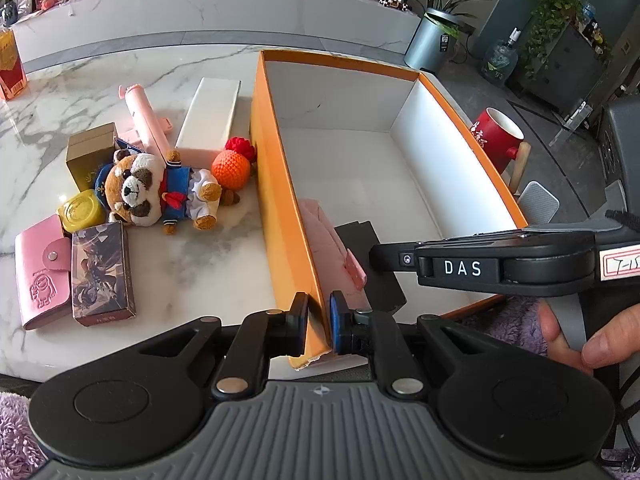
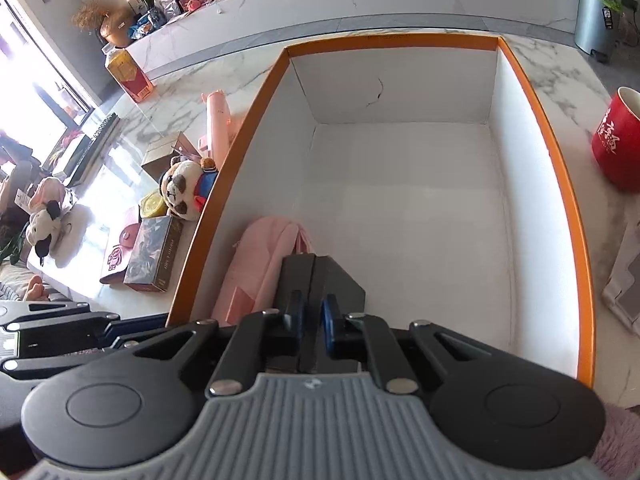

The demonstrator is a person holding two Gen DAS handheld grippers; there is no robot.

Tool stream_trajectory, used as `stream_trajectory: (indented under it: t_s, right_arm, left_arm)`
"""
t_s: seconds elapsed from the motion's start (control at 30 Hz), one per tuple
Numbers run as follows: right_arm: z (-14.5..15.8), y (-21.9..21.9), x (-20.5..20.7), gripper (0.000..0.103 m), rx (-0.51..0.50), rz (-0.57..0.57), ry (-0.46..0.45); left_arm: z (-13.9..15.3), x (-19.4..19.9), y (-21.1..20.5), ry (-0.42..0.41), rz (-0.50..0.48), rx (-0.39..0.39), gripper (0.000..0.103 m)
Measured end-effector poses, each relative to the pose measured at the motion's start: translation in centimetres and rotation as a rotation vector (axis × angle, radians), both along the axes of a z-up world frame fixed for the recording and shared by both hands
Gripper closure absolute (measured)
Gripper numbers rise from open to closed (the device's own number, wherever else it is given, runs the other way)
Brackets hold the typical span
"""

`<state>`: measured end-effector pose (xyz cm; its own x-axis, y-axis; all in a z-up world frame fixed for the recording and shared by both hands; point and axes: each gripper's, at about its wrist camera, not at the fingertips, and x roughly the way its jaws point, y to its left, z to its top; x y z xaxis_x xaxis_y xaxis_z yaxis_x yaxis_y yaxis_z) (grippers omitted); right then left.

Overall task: Organize objects
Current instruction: 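Open the left gripper releasing the handbag while the right releases the black box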

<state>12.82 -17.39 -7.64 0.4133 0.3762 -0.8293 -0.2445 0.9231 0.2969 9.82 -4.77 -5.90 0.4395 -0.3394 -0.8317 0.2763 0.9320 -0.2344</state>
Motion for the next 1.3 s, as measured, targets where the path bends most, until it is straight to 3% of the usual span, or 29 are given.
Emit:
stream_trajectory:
  t_s: [0.3,0.4,0.8,0.93,1.2,1.3]
  right_arm:
    - [-1.1,-3.1,-0.3,0.086,0.127,-0.12,0.053]
    - [-1.0,-3.1,-0.5,0.08,0.112,-0.129,0.04]
    - [-1.0,-3.4,-0.4,0.073,0.115,-0.14,0.047]
    - [-0.8,-3.5,-0.5,0.059,0.101,-0.145,0.034]
    - [-0.3,-3.3,-0.6,0.059,0.094,-0.146,0.013]
    - [1.1,-2.7,-1.0,0.058,0.1,-0.122,-0.039]
  left_arm:
    - [0.0,0.1,0.6,0.001,0.004,-0.036,0.089]
    - [0.0,0.1,0.6,-0.001,0.006,-0.036,0.089]
    - [0.4,0.1,1.4,-0.025,0.007,-0.056,0.087]
    - [0.6,-0.1,1.7,-0.03,0.01,-0.061,0.083]
    - [1.2,-0.5,2.2,-0.042,0.006,-0.068,0.08]
    - [2.1,-1.0,3.1,-0.08,0.012,-0.025,0.079]
